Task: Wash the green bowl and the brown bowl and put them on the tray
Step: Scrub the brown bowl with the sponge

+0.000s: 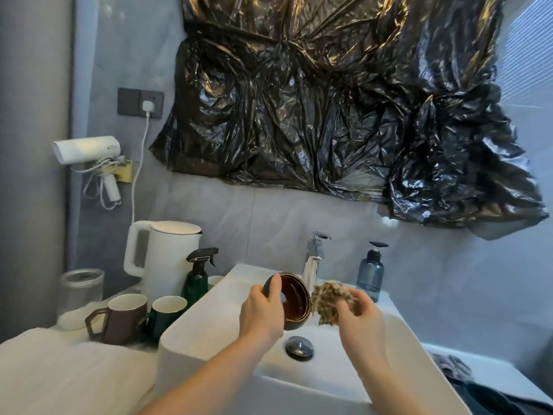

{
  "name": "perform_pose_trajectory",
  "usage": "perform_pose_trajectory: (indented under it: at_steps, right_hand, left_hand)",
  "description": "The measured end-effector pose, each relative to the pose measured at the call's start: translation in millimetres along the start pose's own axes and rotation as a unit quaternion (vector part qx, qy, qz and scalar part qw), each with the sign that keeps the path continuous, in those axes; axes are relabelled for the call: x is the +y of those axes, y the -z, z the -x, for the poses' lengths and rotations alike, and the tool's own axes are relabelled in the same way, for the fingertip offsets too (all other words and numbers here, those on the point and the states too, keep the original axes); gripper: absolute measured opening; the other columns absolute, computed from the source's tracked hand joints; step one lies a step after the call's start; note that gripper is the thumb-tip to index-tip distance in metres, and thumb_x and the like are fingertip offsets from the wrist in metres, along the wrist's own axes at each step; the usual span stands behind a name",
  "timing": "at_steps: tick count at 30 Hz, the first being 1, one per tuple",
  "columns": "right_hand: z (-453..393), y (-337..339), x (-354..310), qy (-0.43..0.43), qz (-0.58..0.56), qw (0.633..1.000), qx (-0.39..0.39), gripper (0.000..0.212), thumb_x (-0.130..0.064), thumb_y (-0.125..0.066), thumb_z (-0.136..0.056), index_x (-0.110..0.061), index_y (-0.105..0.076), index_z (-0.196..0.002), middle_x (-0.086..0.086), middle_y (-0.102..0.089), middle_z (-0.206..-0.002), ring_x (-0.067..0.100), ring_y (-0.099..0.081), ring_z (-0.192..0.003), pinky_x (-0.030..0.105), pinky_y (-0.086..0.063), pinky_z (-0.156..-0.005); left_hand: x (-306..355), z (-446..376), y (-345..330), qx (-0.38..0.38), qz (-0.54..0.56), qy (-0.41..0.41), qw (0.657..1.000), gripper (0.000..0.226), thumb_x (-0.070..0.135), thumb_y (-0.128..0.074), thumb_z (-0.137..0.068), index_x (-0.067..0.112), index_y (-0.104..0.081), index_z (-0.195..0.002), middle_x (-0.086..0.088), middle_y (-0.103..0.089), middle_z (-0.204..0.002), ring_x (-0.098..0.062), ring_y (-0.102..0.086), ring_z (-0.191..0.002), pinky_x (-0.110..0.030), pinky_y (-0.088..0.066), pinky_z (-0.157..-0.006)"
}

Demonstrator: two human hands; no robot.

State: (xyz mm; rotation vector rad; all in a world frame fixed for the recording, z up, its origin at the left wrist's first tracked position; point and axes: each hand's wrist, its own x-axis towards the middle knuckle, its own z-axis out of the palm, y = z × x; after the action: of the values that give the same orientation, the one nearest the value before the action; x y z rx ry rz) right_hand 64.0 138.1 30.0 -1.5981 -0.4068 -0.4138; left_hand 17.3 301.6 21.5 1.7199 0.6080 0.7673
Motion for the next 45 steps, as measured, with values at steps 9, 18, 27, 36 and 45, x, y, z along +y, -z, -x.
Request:
perform_pose_trajectory:
  at_steps: [9,18,27,36,45]
  right_hand:
    - [18,-3,-4,0.095,0.103,0.982,-0.126,0.024,-0.013,-0.072,-0.088,-0.034,-0.079,-0.097,-0.024,-0.076,-0.087,-0.004,-0.070,-0.087,0.015,-0.054,-0.078]
    - [15,-18,7,0.125,0.258,0.942,-0.175,0.037,-0.027,-0.061,-0.088,-0.046,-0.073,-0.118,-0.014,-0.075,-0.095,0.007,-0.067,-0.083,0.027,-0.055,-0.073]
    - [16,-13,8,0.139,0.269,0.917,-0.259,0.033,-0.023,-0.053,-0.099,-0.039,-0.072,-0.120,-0.013,-0.074,-0.095,0.013,-0.065,-0.089,0.030,-0.050,-0.084]
    - [20,-14,5,0.189,0.343,0.885,-0.252,0.030,-0.025,-0.045,-0.099,-0.033,-0.067,-0.116,-0.015,-0.073,-0.100,0.014,-0.061,-0.087,0.035,-0.043,-0.090]
    - [19,-13,7,0.200,0.266,0.899,-0.285,0.031,-0.020,-0.045,-0.100,-0.043,-0.066,-0.104,-0.038,-0.064,-0.091,-0.001,-0.058,-0.088,0.037,-0.040,-0.094]
  left_hand:
    - [-13,-3,-20,-0.062,0.090,0.053,0.993,0.057,0.072,-0.057,-0.090,0.018,-0.056,-0.108,-0.012,-0.065,-0.118,-0.037,-0.066,-0.106,-0.056,-0.065,-0.080]
    - [-8,7,-19,-0.120,0.116,0.038,0.985,0.040,0.050,-0.063,-0.102,0.010,-0.057,-0.107,-0.018,-0.067,-0.116,-0.034,-0.071,-0.104,-0.053,-0.067,-0.067]
    - [-6,7,-13,-0.118,0.115,0.051,0.985,0.040,0.049,-0.060,-0.104,0.010,-0.054,-0.108,-0.016,-0.065,-0.120,-0.035,-0.070,-0.106,-0.052,-0.067,-0.067]
    - [-9,4,-14,-0.103,0.069,0.022,0.992,0.045,0.058,-0.057,-0.101,0.014,-0.055,-0.111,-0.012,-0.065,-0.119,-0.034,-0.069,-0.106,-0.055,-0.067,-0.073]
    - [-9,5,-14,-0.118,0.090,0.016,0.989,0.062,0.069,-0.054,-0.093,0.012,-0.056,-0.115,-0.015,-0.067,-0.120,-0.036,-0.071,-0.105,-0.050,-0.067,-0.070]
